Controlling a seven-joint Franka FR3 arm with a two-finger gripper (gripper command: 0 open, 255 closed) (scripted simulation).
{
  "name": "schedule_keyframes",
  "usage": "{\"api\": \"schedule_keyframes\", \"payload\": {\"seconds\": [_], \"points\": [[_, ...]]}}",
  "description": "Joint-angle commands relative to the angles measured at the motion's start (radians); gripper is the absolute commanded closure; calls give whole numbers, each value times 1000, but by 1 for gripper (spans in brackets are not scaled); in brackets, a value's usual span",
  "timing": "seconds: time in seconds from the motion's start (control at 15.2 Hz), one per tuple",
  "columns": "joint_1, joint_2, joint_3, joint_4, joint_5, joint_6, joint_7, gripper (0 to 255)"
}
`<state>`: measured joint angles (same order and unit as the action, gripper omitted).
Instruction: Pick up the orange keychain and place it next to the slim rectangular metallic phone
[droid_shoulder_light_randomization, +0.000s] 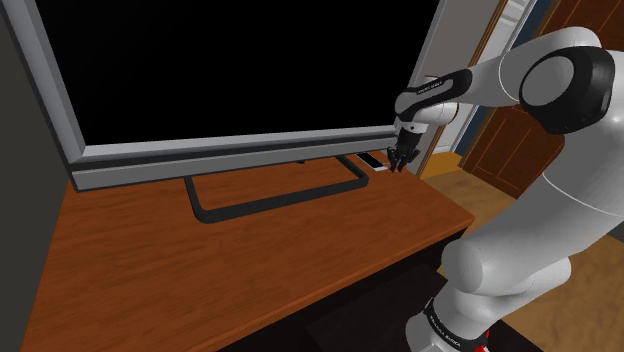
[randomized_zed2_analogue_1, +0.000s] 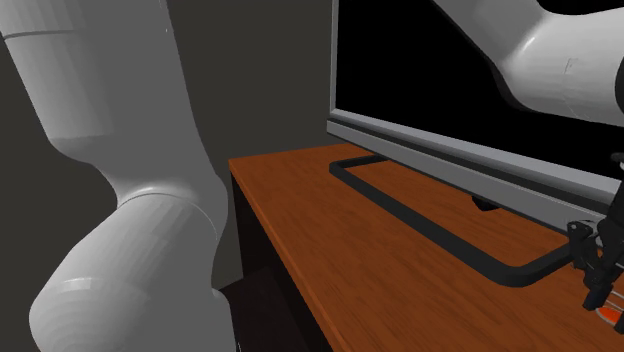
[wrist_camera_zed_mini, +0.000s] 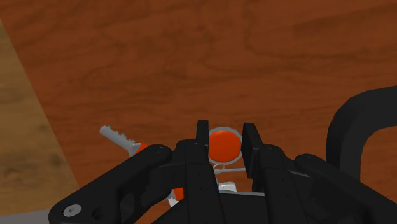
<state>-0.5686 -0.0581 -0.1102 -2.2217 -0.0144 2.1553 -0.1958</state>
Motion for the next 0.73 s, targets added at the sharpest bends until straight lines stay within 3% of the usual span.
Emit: {"api": "schedule_keyframes", "payload": {"seconds": [0.0, 0.66], "points": [[0, 15, 0, -13, 1, 28, -2, 255], [-1, 74, -1, -60, 9, 134, -7, 255]]}}
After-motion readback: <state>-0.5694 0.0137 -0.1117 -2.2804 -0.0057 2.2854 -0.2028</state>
